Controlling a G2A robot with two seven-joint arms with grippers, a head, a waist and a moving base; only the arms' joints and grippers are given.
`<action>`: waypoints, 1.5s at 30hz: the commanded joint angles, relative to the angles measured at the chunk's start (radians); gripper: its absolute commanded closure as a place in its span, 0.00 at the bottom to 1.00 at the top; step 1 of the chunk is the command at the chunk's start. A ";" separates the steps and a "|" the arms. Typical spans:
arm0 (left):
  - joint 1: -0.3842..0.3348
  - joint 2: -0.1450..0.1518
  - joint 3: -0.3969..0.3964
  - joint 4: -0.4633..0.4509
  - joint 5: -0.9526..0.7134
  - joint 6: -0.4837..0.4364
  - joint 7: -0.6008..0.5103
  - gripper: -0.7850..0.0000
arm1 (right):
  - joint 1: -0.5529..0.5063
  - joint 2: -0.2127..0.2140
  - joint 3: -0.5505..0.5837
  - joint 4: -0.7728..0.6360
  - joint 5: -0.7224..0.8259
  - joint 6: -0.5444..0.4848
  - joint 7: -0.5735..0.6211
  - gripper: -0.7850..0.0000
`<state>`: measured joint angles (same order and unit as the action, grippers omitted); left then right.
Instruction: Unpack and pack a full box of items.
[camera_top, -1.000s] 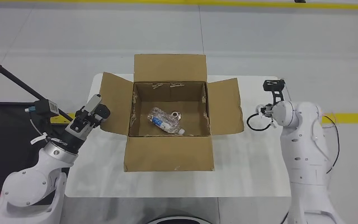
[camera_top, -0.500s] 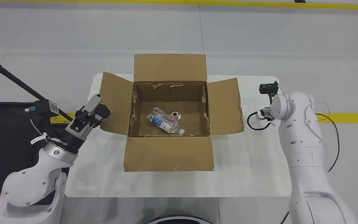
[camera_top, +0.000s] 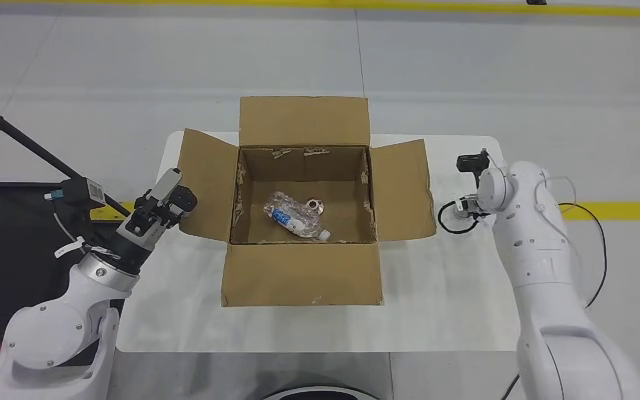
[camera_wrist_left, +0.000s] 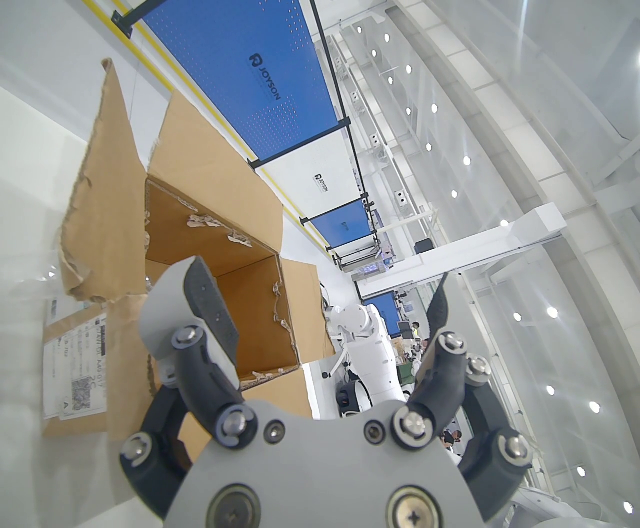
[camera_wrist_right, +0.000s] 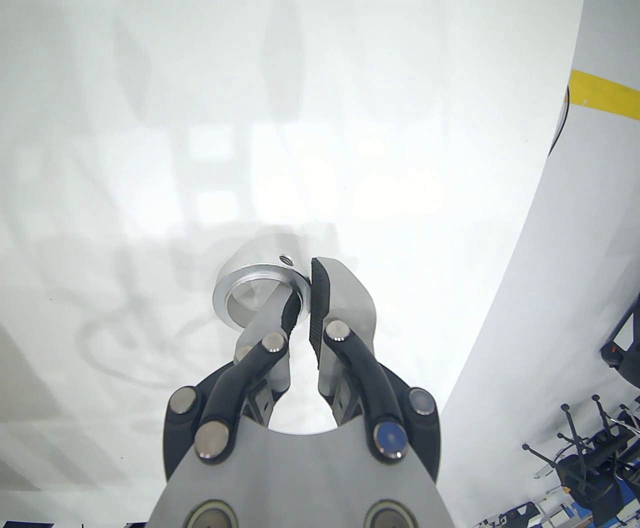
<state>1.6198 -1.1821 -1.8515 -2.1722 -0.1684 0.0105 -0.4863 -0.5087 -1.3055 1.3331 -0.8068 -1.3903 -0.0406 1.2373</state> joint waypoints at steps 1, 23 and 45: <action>0.000 0.000 0.000 0.000 0.000 0.000 0.000 0.00 | 0.002 -0.001 -0.005 0.005 0.001 0.001 -0.001 0.96; 0.000 0.000 0.000 0.000 0.000 0.000 0.000 0.00 | -0.067 0.017 0.015 -0.165 0.030 -0.035 0.012 0.56; 0.000 0.000 0.000 0.000 0.000 0.000 0.000 0.00 | -0.314 0.074 0.349 -0.606 0.818 -0.225 0.070 0.00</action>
<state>1.6198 -1.1821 -1.8515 -2.1722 -0.1684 0.0105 -0.4863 -0.8287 -1.2324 1.6828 -1.4229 -0.6333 -0.2488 1.2965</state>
